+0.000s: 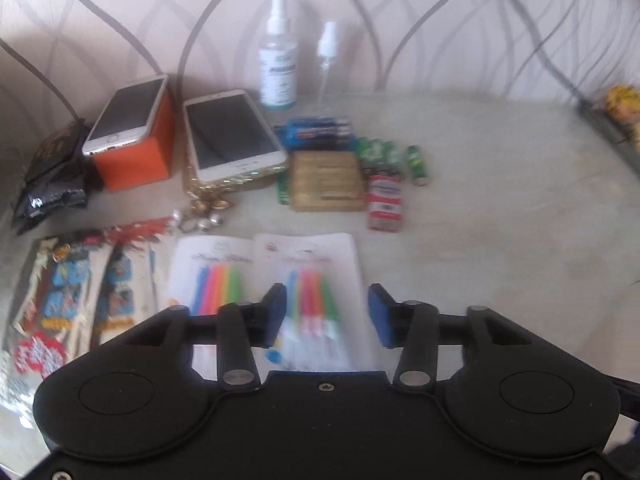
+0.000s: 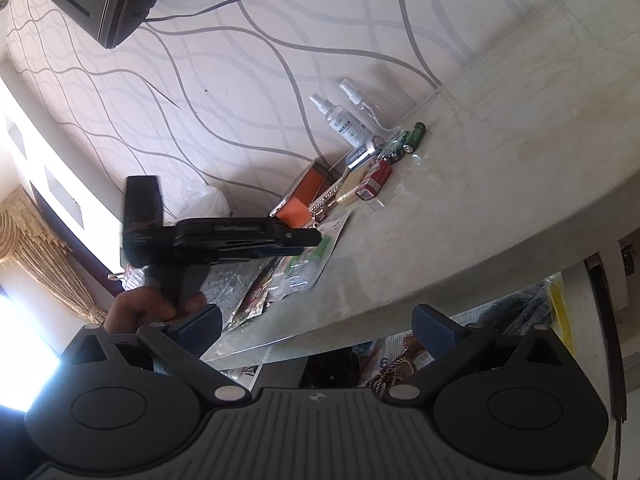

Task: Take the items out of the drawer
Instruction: 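Place the candle pack beside the first one and open the left gripper, then move the open left gripper back down into the drawer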

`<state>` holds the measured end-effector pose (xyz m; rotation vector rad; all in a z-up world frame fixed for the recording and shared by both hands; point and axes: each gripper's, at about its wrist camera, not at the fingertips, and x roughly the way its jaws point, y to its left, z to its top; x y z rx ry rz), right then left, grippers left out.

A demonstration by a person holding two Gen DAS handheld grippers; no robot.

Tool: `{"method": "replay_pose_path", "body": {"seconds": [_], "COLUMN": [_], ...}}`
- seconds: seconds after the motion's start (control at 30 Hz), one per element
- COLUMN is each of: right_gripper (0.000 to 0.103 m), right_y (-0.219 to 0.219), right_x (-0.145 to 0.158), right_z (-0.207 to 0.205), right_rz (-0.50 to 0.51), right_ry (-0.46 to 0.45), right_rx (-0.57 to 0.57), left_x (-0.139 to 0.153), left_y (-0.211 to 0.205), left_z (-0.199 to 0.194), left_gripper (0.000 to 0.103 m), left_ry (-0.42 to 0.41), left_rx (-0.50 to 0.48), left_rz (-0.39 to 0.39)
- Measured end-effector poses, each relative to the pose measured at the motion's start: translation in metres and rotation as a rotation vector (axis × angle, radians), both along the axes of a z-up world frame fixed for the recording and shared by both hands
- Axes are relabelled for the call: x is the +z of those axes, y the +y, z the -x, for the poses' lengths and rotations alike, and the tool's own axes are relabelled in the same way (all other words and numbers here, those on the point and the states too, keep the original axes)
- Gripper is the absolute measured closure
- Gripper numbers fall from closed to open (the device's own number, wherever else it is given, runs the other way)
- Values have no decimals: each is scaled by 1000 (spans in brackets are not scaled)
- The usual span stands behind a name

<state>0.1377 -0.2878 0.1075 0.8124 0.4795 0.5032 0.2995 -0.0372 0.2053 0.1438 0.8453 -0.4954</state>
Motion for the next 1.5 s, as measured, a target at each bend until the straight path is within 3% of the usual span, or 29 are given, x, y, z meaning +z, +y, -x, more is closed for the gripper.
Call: {"method": "replay_pose_path", "body": {"seconds": [0.1, 0.23, 0.3, 0.43, 0.57, 0.7, 0.87, 1.0, 1.23, 1.4, 1.47, 1.5], "right_gripper": [0, 0, 0, 0, 0, 0, 0, 0, 0, 0, 0, 0], "right_y": [0, -1, -1, 3, 2, 5, 5, 4, 3, 2, 2, 2], "right_x": [0, -1, -1, 0, -1, 0, 0, 1, 2, 3, 3, 3], "right_z": [0, -1, -1, 0, -1, 0, 1, 2, 4, 5, 6, 6], "right_rz": [-2, -4, -5, 17, 15, 38, 39, 40, 40, 41, 41, 41], "right_ry": [2, 4, 5, 2, 10, 7, 4, 1, -4, -7, -9, -10], "right_rx": [-1, -2, -3, -9, -15, -17, -18, -18, -19, -20, -20, -20], "left_x": [5, -2, -14, -45, -78, -96, -106, -107, -114, -121, -122, -122], "left_y": [5, 20, 27, 41, 66, 90, 87, 90, 78, 70, 67, 66], "left_z": [31, 70, 86, 106, 100, 89, 93, 96, 100, 100, 100, 100], "left_gripper": [37, 31, 31, 31, 31, 31, 31, 31, 29, 12, 13, 24], "left_ry": [-30, 14, 72, 144, 212, 254, 253, 260, 220, 219, 218, 217], "left_rx": [-62, -135, -151, -133, -67, 7, -11, -14, -92, -162, -174, -177], "left_rz": [41, 69, 24, -158, -271, -199, -246, -211, -275, -308, -339, -356]}}
